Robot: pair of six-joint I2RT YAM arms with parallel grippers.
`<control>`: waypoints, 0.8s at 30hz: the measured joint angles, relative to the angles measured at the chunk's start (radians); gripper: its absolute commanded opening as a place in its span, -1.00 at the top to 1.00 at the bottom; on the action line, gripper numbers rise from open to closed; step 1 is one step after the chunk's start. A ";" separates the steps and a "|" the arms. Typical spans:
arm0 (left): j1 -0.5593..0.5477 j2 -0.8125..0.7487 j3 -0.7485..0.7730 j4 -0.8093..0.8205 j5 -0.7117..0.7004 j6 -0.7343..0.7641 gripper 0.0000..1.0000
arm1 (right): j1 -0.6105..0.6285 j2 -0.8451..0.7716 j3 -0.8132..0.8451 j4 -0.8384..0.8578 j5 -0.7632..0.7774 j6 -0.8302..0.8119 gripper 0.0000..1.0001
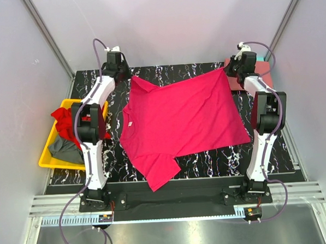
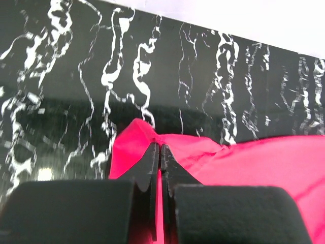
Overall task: Fold and stack the t-shirts
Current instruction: Fold the tshirt
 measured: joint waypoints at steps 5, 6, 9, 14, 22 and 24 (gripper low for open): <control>0.000 -0.100 -0.034 -0.076 0.001 -0.032 1.00 | -0.007 -0.002 -0.035 -0.042 0.000 -0.028 1.00; 0.000 -0.124 -0.049 -0.087 0.001 -0.037 1.00 | -0.007 -0.005 -0.049 -0.045 0.001 -0.034 1.00; 0.000 -0.184 -0.085 -0.134 0.001 -0.050 1.00 | -0.008 -0.024 -0.101 -0.048 0.006 -0.054 1.00; 0.000 -0.228 -0.089 -0.233 0.000 -0.070 1.00 | -0.008 -0.100 -0.224 -0.031 0.013 -0.077 1.00; 0.000 -0.372 -0.251 -0.320 0.005 -0.113 1.00 | -0.008 -0.245 -0.328 -0.010 0.083 -0.088 1.00; 0.000 -0.422 -0.311 -0.334 0.005 -0.119 1.00 | -0.008 -0.289 -0.367 0.003 0.101 -0.089 1.00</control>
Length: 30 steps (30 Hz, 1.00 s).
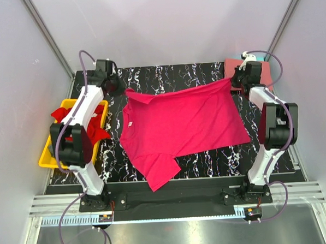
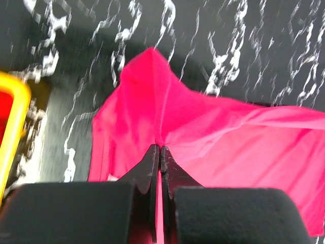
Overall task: Fold and stack the t-shirts
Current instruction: Fold the tshirt
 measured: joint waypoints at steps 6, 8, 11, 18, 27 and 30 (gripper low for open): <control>0.000 -0.174 -0.222 0.006 0.070 -0.027 1.00 | 0.000 -0.078 -0.086 0.001 0.044 0.001 1.00; -0.002 -0.224 -0.289 0.018 0.095 -0.039 1.00 | 0.000 -0.079 -0.104 0.000 0.066 0.005 1.00; -0.012 -0.277 -0.374 0.021 0.115 -0.050 1.00 | 0.000 -0.079 -0.138 -0.014 0.108 0.016 1.00; -0.050 -0.290 -0.491 0.040 0.132 -0.063 1.00 | 0.000 -0.079 -0.159 -0.076 0.136 0.060 0.98; -0.079 -0.290 -0.557 0.047 0.132 -0.063 0.92 | 0.000 -0.070 -0.140 -0.224 0.169 0.109 0.67; -0.090 -0.290 -0.581 0.063 0.140 -0.061 0.45 | 0.000 -0.049 -0.095 -0.304 0.186 0.129 0.51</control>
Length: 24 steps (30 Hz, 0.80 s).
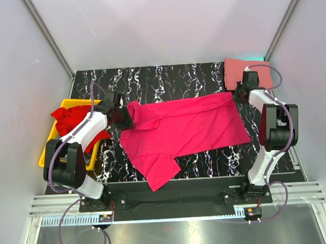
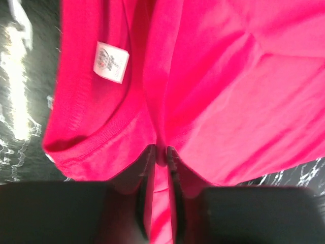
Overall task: Fold and stack the t-shirts
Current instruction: Fold the tshirt
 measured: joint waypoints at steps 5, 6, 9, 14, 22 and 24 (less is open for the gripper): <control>-0.057 -0.002 -0.026 -0.017 0.005 0.003 0.18 | -0.001 0.006 0.069 -0.137 0.024 0.030 0.23; -0.068 -0.007 -0.025 -0.022 0.003 0.008 0.15 | -0.001 0.005 0.085 -0.163 0.031 0.037 0.21; -0.074 -0.031 -0.014 -0.040 -0.017 0.017 0.09 | -0.002 -0.009 0.114 -0.230 0.035 0.063 0.20; -0.071 -0.013 0.067 -0.032 -0.032 0.026 0.08 | -0.002 -0.044 0.155 -0.326 0.031 0.118 0.20; -0.084 0.079 0.071 -0.014 -0.092 0.046 -0.12 | -0.012 -0.043 0.148 -0.378 0.035 0.212 0.11; -0.089 0.079 0.062 -0.013 -0.103 0.047 -0.18 | -0.027 -0.036 0.145 -0.381 0.031 0.238 0.10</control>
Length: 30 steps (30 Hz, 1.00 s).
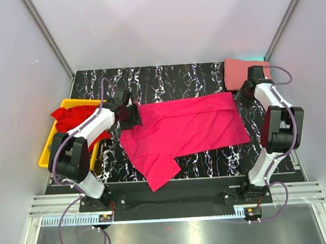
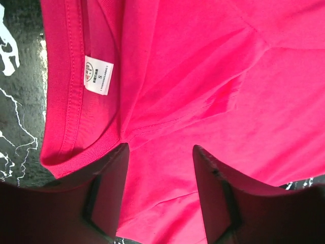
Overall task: Fold and stack the t-shirts
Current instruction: Fold the tshirt
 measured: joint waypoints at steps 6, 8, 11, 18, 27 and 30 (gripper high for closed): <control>-0.007 0.010 -0.019 0.014 -0.033 -0.001 -0.19 | -0.049 0.018 -0.009 0.012 -0.025 0.111 0.10; -0.007 0.024 -0.021 0.020 -0.039 -0.002 -0.19 | -0.057 0.027 -0.014 0.014 -0.034 0.150 0.10; -0.007 0.038 -0.030 0.028 -0.046 -0.005 -0.18 | -0.057 0.050 -0.017 0.024 -0.060 0.203 0.10; -0.007 0.045 -0.035 0.058 -0.048 -0.004 -0.09 | -0.056 0.080 -0.043 0.034 -0.100 0.315 0.10; -0.007 0.111 -0.035 0.068 -0.052 -0.005 -0.04 | -0.056 0.081 -0.082 0.036 -0.108 0.387 0.08; -0.007 0.111 -0.035 0.068 -0.054 -0.005 0.00 | -0.056 0.081 -0.105 0.037 -0.102 0.399 0.07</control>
